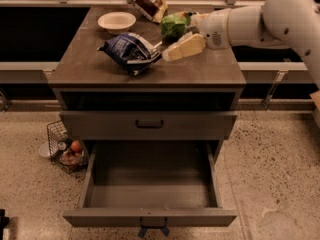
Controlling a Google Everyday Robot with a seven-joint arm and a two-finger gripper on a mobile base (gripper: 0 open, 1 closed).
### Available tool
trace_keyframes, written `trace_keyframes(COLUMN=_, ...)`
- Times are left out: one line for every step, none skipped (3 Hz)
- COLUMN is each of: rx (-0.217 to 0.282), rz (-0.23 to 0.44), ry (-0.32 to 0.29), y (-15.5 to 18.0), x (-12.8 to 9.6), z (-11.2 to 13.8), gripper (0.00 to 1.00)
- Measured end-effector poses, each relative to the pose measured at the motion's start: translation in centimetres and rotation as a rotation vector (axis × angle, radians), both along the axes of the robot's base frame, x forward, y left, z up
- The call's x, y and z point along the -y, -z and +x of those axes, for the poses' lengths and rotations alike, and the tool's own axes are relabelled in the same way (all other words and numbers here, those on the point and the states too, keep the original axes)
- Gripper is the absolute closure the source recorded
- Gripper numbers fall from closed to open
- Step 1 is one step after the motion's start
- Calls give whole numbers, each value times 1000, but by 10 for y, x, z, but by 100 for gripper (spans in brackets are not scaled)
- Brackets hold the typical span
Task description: Pick blue chip bag from middle drawer and place on counter
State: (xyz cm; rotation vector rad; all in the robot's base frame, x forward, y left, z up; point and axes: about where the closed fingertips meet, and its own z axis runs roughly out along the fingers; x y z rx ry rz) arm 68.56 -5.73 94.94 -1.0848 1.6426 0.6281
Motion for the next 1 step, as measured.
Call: trace_keyframes(rx=-4, rz=-4, ry=10, y=2, x=7, z=-3, gripper=0)
